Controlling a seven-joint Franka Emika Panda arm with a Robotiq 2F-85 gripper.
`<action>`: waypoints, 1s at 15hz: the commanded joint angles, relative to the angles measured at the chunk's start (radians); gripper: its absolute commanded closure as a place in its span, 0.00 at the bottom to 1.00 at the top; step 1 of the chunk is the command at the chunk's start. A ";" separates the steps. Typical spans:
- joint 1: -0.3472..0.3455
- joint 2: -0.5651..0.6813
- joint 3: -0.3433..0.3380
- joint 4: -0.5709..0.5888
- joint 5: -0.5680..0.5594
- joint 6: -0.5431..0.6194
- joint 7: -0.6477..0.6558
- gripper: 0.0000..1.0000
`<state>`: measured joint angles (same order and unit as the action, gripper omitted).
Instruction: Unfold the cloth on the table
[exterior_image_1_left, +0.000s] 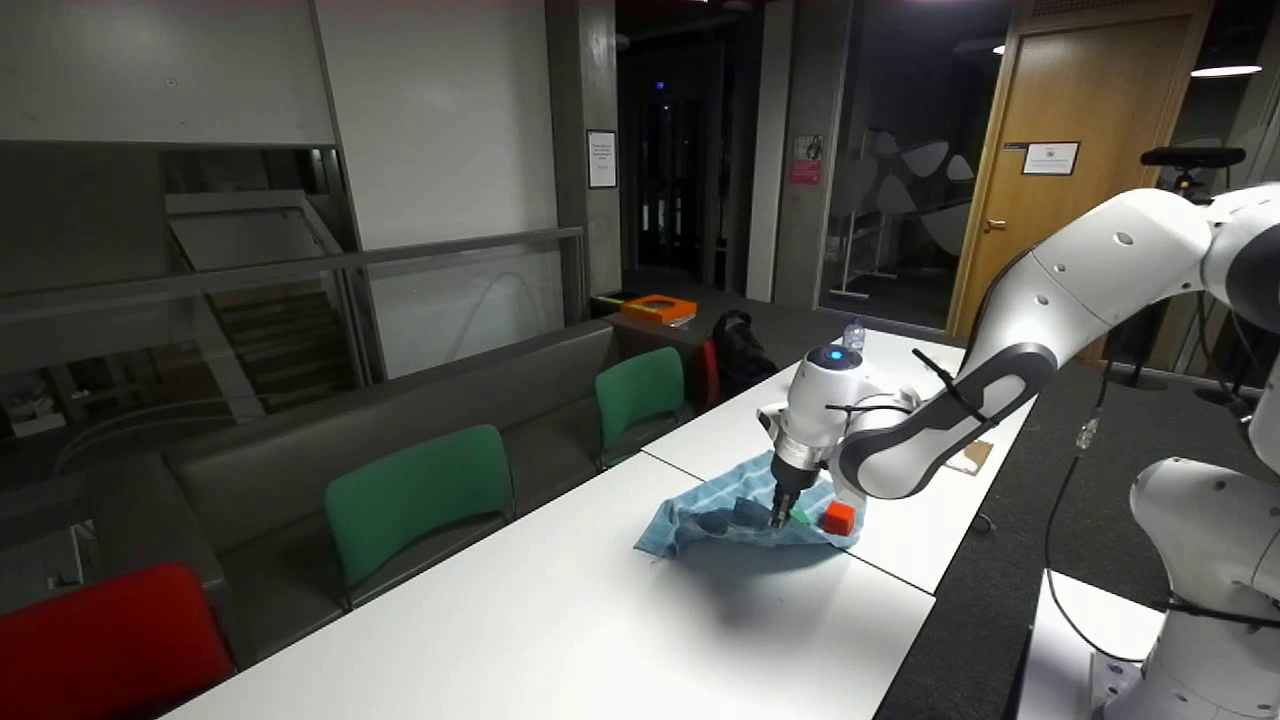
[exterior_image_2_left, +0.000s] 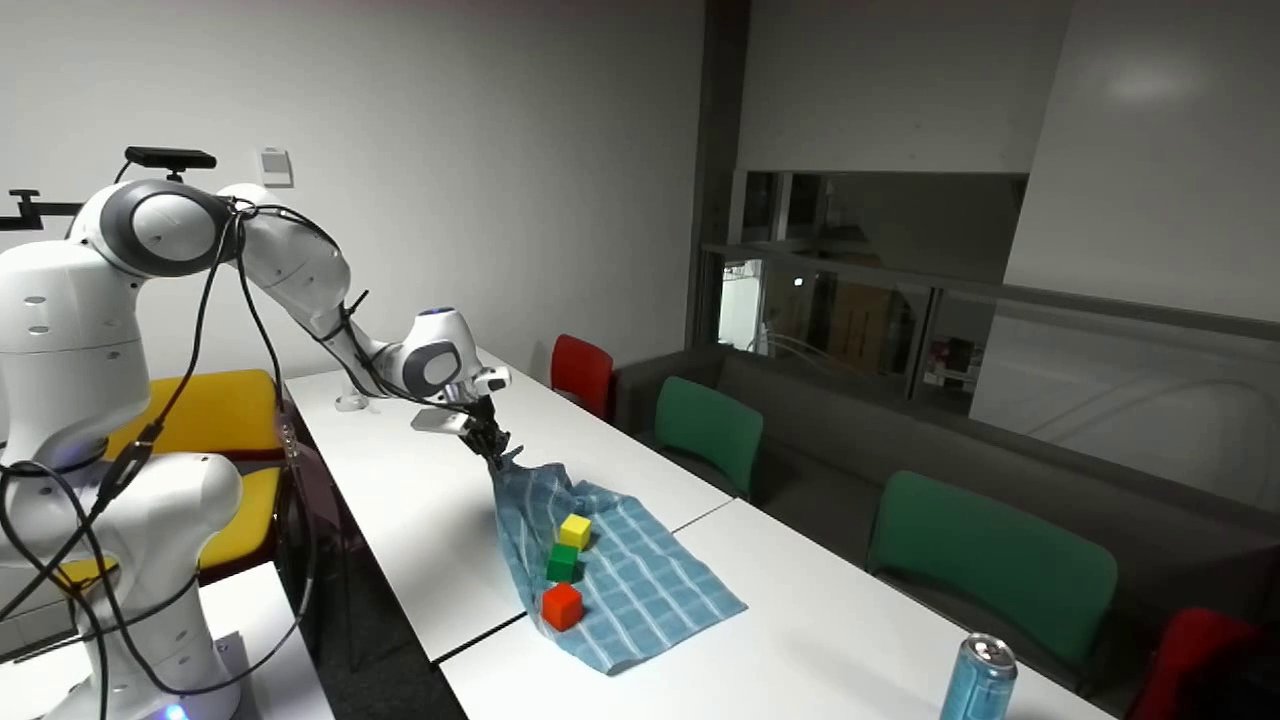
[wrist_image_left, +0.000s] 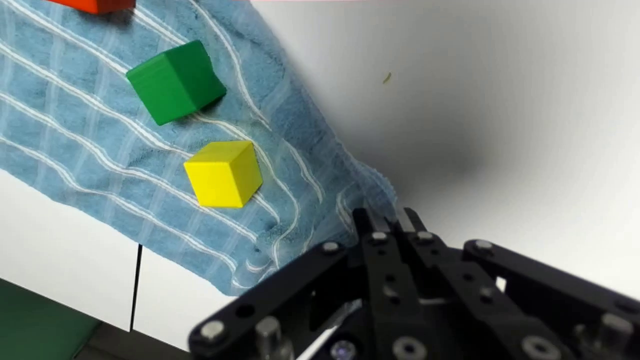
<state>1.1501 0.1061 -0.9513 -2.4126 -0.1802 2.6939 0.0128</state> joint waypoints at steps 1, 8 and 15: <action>0.015 -0.102 -0.016 -0.025 -0.079 -0.069 -0.011 0.63; -0.232 -0.159 0.234 -0.017 -0.114 -0.131 0.004 0.12; -0.747 -0.158 0.690 0.014 0.158 -0.083 -0.102 0.00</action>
<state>0.5879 -0.0265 -0.4196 -2.4083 -0.1635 2.6007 -0.0127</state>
